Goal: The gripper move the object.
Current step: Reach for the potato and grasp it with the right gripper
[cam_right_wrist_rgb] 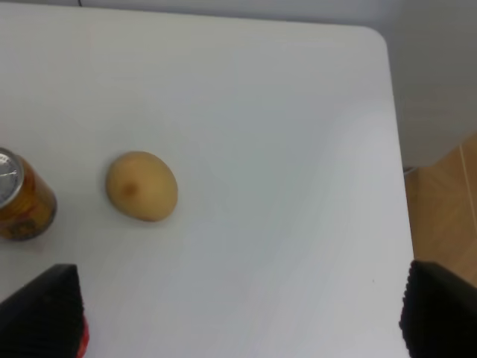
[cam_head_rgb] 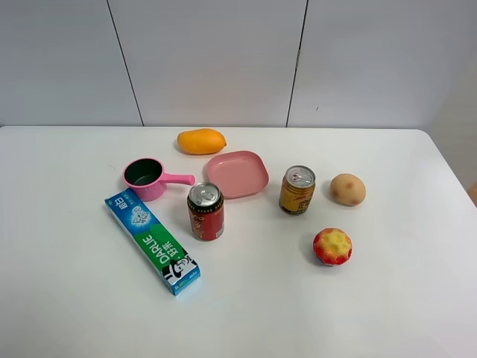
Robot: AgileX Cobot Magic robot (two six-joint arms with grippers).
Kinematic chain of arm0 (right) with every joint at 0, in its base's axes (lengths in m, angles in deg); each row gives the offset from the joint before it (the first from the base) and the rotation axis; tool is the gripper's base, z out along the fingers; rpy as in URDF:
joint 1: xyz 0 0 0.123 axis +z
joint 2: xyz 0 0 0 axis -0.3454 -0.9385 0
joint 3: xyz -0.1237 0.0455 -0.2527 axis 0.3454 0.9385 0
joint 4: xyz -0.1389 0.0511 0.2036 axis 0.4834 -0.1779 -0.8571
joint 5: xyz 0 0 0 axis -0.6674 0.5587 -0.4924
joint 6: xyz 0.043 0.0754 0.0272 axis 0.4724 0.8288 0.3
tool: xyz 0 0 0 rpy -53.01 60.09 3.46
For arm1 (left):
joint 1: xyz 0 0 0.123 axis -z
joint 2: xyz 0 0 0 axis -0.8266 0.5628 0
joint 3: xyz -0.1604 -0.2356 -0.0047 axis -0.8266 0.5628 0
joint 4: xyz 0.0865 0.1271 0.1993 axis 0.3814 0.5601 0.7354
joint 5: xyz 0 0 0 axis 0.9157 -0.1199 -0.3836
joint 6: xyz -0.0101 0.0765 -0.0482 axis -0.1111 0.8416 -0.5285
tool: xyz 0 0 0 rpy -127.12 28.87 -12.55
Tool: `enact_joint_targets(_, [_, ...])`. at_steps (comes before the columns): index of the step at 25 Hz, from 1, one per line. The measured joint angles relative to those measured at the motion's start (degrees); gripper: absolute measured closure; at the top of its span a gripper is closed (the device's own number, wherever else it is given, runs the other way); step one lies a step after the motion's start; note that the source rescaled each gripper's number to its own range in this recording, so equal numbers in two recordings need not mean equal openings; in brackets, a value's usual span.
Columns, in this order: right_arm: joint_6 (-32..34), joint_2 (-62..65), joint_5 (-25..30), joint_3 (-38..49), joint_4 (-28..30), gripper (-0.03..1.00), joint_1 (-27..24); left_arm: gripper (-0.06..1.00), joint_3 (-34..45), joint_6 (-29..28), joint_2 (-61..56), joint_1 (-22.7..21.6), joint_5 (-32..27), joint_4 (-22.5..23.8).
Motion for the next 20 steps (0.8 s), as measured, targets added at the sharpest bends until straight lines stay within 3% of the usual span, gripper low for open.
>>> enact_joint_targets(11, [-8.34, -29.7, -6.99, -4.15, -1.71, -0.02, 0.0, -0.06, 0.0, 0.0, 0.0, 0.0, 0.0, 0.13])
enact_joint_targets(20, [-23.21, -42.84, -11.47, -4.2, -8.22, -0.02, 0.0, -0.06, 0.0, 0.0, 0.0, 0.0, 0.0, 0.02])
